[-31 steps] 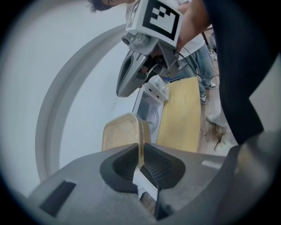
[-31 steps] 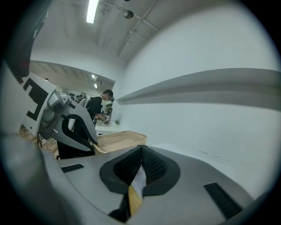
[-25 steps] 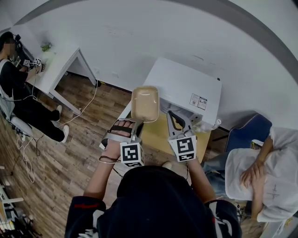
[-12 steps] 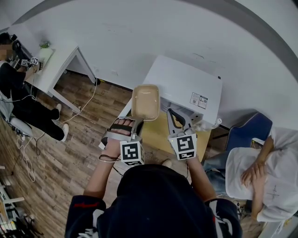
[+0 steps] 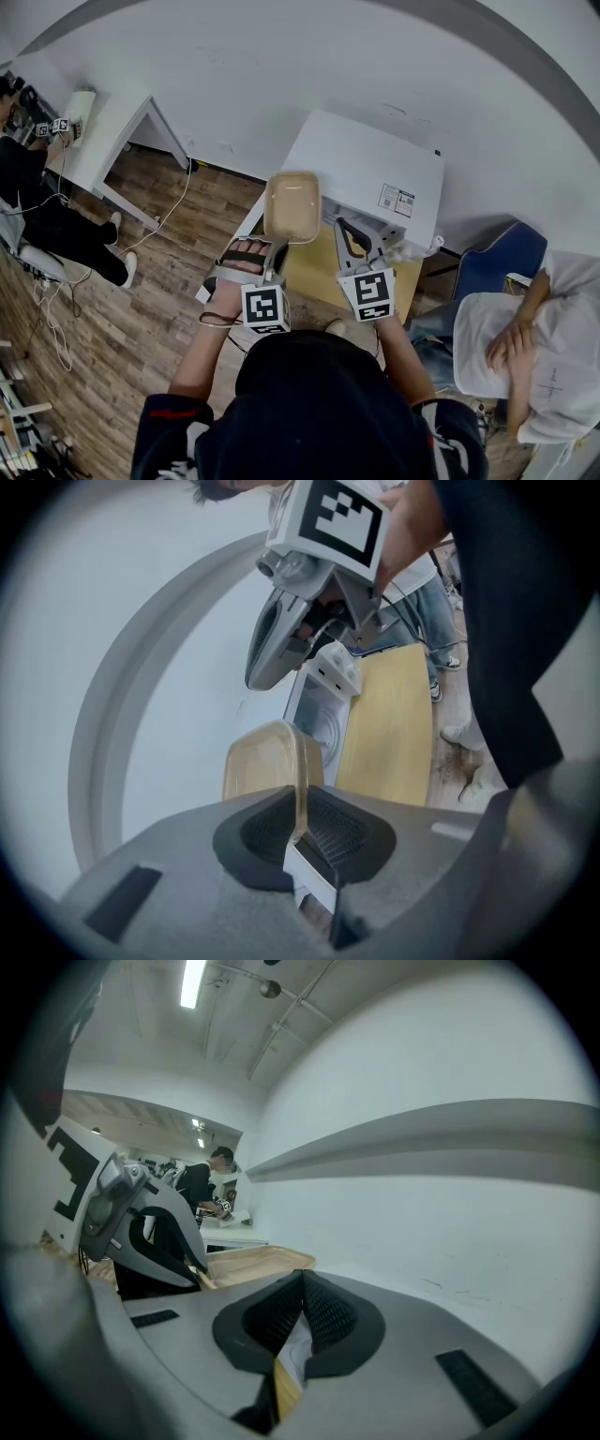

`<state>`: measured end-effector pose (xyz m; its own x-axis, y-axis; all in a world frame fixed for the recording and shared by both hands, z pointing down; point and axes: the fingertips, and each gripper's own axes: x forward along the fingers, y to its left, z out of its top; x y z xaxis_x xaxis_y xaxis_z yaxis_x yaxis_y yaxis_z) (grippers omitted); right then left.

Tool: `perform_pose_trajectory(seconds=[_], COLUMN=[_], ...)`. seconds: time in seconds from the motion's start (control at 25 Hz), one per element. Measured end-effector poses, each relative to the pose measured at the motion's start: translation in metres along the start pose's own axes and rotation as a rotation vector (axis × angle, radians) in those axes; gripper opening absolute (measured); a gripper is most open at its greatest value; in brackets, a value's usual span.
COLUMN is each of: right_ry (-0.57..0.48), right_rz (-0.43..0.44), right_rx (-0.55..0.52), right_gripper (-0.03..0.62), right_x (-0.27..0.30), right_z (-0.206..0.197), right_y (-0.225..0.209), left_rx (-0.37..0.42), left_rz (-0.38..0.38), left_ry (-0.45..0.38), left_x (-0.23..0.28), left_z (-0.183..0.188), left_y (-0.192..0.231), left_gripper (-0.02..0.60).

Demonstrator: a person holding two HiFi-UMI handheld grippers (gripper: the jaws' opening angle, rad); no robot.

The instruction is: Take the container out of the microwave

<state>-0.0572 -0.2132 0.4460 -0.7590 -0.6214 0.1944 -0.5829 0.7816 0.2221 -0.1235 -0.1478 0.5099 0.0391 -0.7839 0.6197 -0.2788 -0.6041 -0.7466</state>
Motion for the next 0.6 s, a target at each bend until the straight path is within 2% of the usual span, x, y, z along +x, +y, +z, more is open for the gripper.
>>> perform_pose_trajectory(seconds=[0.6], right_ry=[0.007], right_rz=[0.002], right_rx=[0.002], right_gripper=[0.008], right_x=[-0.0072], right_z=[0.0023], right_y=[-0.0019], left_rx=[0.013], left_rz=[0.002], left_ry=[0.000], left_x=[-0.0006], left_z=[0.0027], left_y=[0.0025], left_gripper=[0.051])
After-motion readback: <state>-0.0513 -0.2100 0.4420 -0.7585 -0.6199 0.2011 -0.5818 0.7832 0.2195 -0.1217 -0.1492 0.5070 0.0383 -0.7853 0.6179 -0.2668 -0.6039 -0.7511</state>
